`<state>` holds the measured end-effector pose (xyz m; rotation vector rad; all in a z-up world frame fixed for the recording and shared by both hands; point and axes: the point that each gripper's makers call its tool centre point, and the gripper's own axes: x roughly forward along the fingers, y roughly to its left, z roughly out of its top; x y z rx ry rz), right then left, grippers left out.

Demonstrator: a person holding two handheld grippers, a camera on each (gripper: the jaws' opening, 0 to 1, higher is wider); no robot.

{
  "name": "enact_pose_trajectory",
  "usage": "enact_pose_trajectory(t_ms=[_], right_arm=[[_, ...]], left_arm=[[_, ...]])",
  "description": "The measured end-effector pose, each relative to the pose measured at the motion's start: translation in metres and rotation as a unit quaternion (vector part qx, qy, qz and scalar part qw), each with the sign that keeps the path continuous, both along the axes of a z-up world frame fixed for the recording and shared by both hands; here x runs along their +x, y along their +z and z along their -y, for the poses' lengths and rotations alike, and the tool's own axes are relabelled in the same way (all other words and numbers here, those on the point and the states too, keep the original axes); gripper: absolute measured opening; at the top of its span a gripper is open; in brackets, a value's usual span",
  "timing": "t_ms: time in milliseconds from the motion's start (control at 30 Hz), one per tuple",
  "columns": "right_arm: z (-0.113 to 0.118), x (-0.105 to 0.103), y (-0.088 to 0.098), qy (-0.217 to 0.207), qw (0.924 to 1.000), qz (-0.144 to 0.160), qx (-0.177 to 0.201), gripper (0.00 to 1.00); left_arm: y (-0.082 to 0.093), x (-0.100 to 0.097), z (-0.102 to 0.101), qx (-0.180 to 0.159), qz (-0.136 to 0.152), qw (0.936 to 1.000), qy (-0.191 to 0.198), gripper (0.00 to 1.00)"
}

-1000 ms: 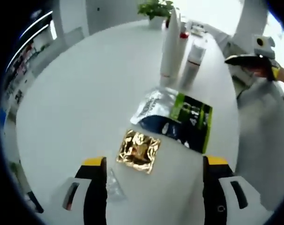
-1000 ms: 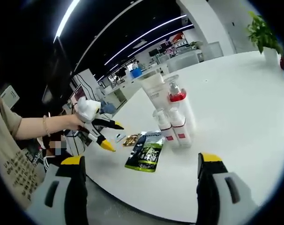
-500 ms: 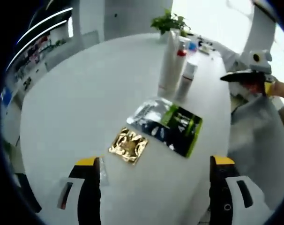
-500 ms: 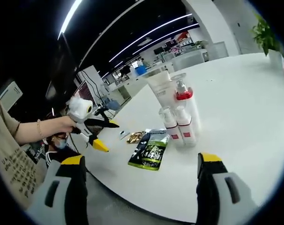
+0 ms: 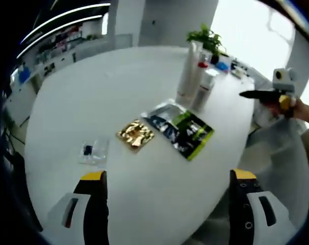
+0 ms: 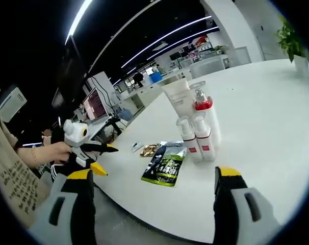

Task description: Arrange the skincare products in the storage area until every visible bottle or jar stands upright without overlapping.

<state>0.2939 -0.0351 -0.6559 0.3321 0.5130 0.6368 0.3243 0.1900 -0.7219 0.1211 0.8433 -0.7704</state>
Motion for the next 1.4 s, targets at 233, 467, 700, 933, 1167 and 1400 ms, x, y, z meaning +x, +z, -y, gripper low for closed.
enact_pose_trajectory(t_ms=[233,467,700,933,1167,1400], right_arm=[[-0.001,-0.001,0.000,0.002,1.0000,0.000,0.002,0.98],[-0.002,-0.002,0.000,0.006,1.0000,-0.001,0.001,0.98],[-0.001,-0.002,0.000,0.003,1.0000,-0.002,0.001,0.98],[-0.002,-0.003,-0.001,0.006,1.0000,-0.005,-0.002,0.98],[-0.002,-0.003,-0.002,0.006,1.0000,-0.007,-0.003,0.98],[-0.002,-0.002,-0.003,0.007,0.9999,-0.009,-0.005,0.98]], left_arm=[[0.005,-0.016,-0.010,-0.004,0.008,0.9992,0.039,0.97],[0.014,-0.025,-0.031,0.021,0.042,0.9945,0.094,0.97],[0.008,-0.027,-0.042,0.019,0.041,0.9905,0.130,0.95],[0.009,-0.023,-0.046,0.023,0.045,0.9887,0.141,0.95],[0.008,-0.024,-0.046,0.029,0.043,0.9889,0.139,0.95],[0.005,-0.023,-0.047,0.031,0.041,0.9892,0.137,0.95]])
